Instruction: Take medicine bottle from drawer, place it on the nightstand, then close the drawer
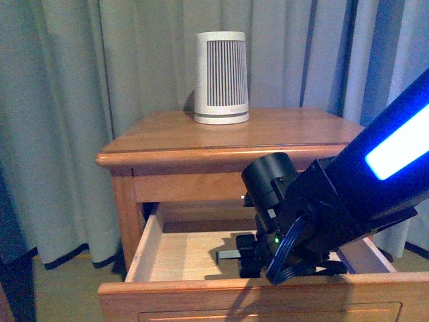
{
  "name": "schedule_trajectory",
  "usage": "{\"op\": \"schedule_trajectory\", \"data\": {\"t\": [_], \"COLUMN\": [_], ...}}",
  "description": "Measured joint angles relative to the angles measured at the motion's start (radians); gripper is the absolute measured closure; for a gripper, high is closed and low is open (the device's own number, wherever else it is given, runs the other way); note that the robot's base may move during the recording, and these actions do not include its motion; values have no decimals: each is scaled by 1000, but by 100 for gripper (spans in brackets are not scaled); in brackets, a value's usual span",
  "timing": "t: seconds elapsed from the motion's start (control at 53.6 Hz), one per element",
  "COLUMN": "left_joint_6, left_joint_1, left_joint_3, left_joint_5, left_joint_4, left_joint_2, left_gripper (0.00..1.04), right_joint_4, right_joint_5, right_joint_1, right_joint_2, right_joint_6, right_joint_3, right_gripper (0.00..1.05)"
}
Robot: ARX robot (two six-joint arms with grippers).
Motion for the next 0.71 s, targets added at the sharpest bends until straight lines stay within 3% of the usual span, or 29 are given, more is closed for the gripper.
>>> {"op": "schedule_trajectory", "data": {"t": [0.131, 0.429, 0.709], "left_joint_6": [0, 0, 0], "left_joint_1": [0, 0, 0], "left_joint_3": [0, 0, 0], "left_joint_5": [0, 0, 0], "left_joint_4": [0, 0, 0], "left_joint_2": [0, 0, 0], "left_gripper": [7, 7, 7], "right_joint_4": [10, 5, -109], "right_joint_5": [-1, -2, -19], "right_joint_1": [-2, -8, 21], "right_joint_2": [0, -15, -297], "right_joint_6": [-1, 7, 203], "right_joint_3": [-2, -19, -162], "right_gripper": [75, 76, 76]}}
